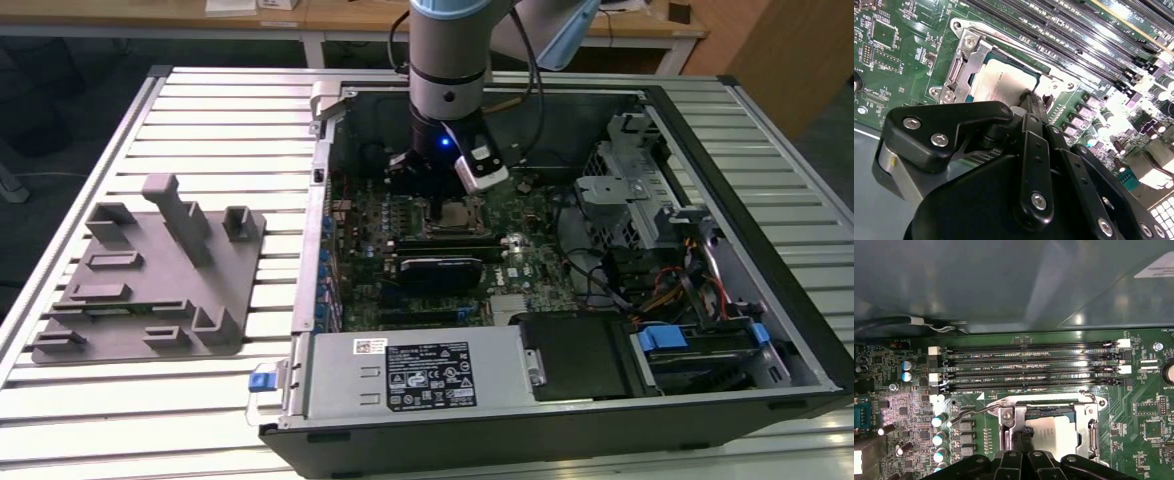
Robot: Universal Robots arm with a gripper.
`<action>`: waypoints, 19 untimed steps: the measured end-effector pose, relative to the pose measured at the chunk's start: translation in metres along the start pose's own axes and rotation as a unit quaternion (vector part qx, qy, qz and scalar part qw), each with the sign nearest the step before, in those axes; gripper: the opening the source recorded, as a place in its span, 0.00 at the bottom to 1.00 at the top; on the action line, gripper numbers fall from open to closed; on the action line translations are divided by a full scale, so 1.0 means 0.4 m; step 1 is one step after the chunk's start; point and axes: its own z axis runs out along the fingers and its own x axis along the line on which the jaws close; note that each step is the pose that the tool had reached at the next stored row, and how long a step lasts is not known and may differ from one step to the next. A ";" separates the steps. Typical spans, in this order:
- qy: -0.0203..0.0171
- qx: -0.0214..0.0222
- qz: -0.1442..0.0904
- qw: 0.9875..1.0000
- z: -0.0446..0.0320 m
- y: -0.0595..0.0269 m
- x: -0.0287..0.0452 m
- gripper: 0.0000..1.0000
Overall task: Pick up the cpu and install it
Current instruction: 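Close the cpu cover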
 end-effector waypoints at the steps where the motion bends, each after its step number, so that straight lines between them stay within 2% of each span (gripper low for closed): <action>1: 0.000 0.000 0.000 1.000 0.000 0.000 -0.001 0.11; 7: 0.000 -0.001 -0.001 1.000 0.000 0.001 -0.009 0.11; 13: 0.000 -0.001 -0.001 1.000 -0.013 0.001 -0.009 0.11; 19: 0.000 -0.001 -0.001 1.000 -0.013 -0.001 0.000 0.11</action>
